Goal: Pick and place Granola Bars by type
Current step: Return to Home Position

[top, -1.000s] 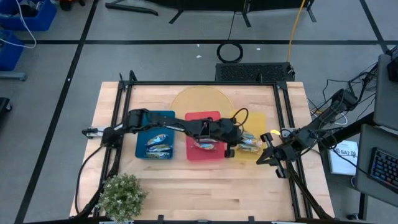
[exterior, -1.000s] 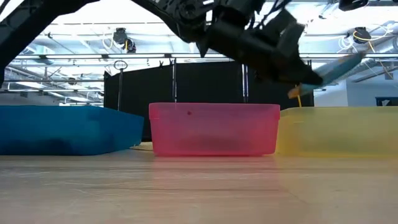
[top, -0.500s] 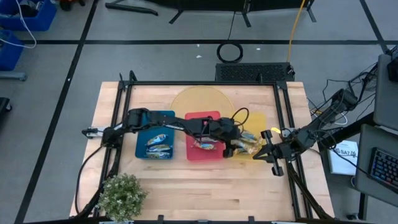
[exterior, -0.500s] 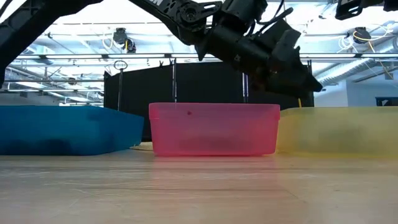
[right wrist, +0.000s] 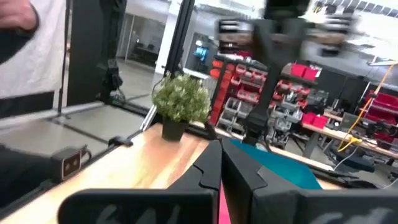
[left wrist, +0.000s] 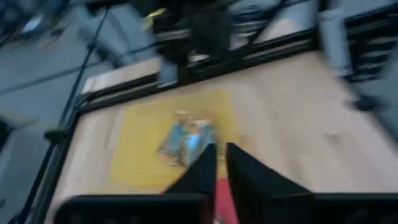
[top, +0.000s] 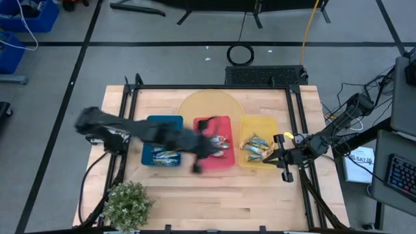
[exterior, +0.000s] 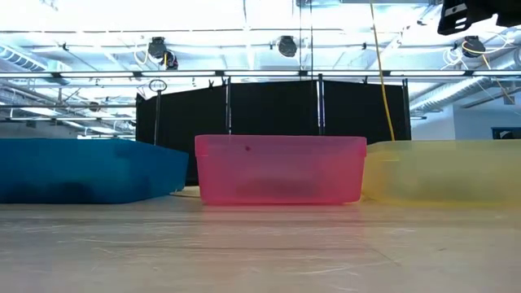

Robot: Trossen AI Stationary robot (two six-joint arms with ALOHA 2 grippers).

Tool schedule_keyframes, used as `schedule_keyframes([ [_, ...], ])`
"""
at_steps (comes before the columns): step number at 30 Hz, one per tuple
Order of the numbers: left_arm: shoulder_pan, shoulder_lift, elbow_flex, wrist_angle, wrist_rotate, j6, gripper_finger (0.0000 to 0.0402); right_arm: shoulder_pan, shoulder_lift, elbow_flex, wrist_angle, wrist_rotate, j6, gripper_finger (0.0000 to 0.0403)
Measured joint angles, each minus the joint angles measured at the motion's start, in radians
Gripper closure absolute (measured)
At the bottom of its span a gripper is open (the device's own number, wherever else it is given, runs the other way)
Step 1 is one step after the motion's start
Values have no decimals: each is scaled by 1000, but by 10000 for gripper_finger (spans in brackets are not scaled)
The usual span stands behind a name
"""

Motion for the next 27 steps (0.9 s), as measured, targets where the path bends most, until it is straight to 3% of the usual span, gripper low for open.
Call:
schedule_keyframes([
  [2,-44,-111,-82,-41,2,-11,389,0,-1,0,20,0,-2,402],
  [4,-71,-217,-191,-51,-2,-40,393,-4,-7,0,8,7,-15,402],
  [8,-134,-455,-458,-15,-131,-142,391,-48,-30,0,-10,102,-15,402],
  [11,-202,-647,-638,16,-201,-222,397,-78,-75,0,-50,105,-13,402],
  [14,-322,-825,-822,130,-288,-242,397,-84,-142,0,-173,127,38,403],
  [18,-450,-1036,-1063,355,-468,-159,398,-83,-237,0,-350,145,119,403],
  [22,-436,-1160,-1253,560,-495,-61,398,-82,-312,-3,-400,130,144,403],
  [27,-300,-1245,-1387,788,-399,73,399,-100,-366,-14,-360,162,105,403],
])
